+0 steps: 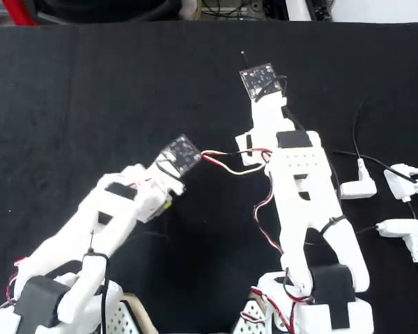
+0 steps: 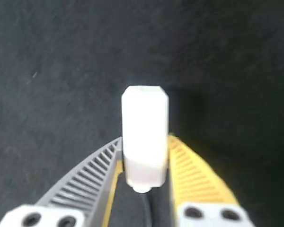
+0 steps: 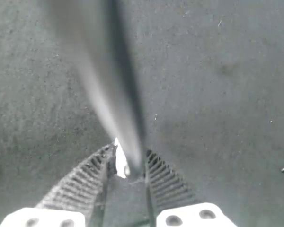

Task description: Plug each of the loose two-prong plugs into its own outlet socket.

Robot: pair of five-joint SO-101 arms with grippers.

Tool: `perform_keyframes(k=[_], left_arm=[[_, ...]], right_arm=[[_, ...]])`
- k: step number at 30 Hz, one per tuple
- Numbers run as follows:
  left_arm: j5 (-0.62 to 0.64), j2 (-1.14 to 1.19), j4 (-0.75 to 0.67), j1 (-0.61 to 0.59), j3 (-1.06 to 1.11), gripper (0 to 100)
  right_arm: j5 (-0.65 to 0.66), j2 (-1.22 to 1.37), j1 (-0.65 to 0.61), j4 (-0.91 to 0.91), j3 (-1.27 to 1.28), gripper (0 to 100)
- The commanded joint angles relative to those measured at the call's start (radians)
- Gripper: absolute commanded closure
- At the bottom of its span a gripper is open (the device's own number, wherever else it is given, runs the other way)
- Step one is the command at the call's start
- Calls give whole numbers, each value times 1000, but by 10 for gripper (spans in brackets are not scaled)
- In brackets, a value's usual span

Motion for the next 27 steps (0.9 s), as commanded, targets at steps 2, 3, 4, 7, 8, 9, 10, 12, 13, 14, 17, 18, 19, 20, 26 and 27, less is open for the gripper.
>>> perform_keyframes(k=[2, 3, 4, 7, 8, 9, 10, 12, 13, 14, 17, 18, 19, 20, 26, 27], left_arm=[[8, -9, 84, -56, -91, 668], [6, -9, 84, -56, -91, 648], [5, -9, 84, -56, -91, 635], [5, -9, 86, -65, -91, 633], [5, -9, 86, -79, -96, 633], [6, -9, 84, -96, -102, 633], [8, -9, 84, -116, -111, 634], [9, -9, 87, -160, -133, 634], [9, -9, 87, -183, -143, 634], [11, -9, 91, -205, -154, 634], [55, -9, 86, -245, -166, 634], [74, -9, 84, -249, -166, 634], [84, -9, 83, -257, -171, 634], [95, -9, 83, -263, -180, 634], [127, -9, 83, -285, -188, 633], [127, -9, 83, -285, -186, 633]], right_arm=[[0, -4, 8, 3, -58, 987], [0, -4, 8, 3, -58, 987], [0, -2, 8, 3, -58, 987], [0, -2, 8, 3, -58, 987], [0, -2, 6, 3, -58, 987], [0, -2, 6, 3, -56, 987], [0, -2, 6, 3, -56, 987], [0, -2, 6, 2, -56, 987], [0, -2, 6, 2, -56, 987], [0, -2, 6, 2, -56, 987], [0, -2, 6, 2, -56, 987], [0, -2, 6, 2, -56, 987], [0, -2, 6, 2, -56, 987], [0, -2, 6, 2, -56, 987], [0, -2, 6, 2, -56, 987], [0, -2, 6, 2, -56, 987]])
